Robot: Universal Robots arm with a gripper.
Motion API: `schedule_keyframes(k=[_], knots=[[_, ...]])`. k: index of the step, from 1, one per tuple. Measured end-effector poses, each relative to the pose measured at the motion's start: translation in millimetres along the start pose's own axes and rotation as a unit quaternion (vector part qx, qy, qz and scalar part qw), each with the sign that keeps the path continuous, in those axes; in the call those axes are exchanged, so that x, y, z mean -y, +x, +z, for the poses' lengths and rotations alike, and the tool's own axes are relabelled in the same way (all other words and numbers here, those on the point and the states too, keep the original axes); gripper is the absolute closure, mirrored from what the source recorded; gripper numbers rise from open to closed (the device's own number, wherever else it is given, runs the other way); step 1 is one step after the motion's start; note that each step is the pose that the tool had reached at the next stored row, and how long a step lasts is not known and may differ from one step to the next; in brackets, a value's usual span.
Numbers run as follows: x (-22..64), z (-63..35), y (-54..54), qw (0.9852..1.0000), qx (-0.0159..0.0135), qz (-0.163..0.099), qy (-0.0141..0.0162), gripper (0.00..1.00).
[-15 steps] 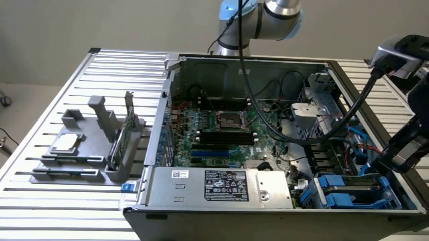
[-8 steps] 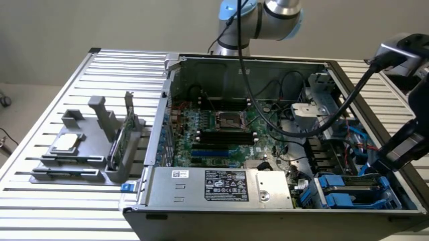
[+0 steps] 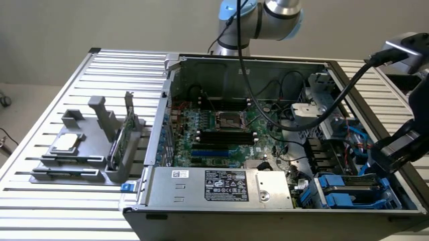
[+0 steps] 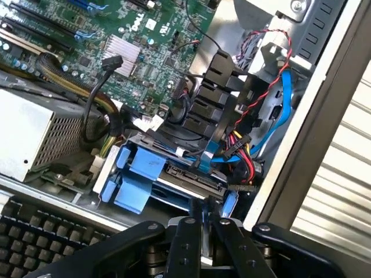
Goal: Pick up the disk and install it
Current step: 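Insert the first disk wire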
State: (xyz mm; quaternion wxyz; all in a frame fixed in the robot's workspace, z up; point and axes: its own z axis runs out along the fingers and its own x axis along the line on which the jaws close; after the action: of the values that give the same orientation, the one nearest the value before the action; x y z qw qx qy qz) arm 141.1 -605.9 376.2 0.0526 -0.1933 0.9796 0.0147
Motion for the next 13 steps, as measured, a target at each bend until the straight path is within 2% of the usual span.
schedule_keyframes(k=[1,6,10,13], knots=[[0.0,0.0,0.0,1.0000,0.0000,0.008,0.0008,0.75],[0.0,0.1,0.0,0.9987,-0.0003,0.050,0.0052,0.75],[0.0,0.2,0.0,0.9964,-0.0005,0.084,0.0087,0.75],[0.0,0.2,0.0,0.9939,-0.0006,0.109,0.0113,0.75]])
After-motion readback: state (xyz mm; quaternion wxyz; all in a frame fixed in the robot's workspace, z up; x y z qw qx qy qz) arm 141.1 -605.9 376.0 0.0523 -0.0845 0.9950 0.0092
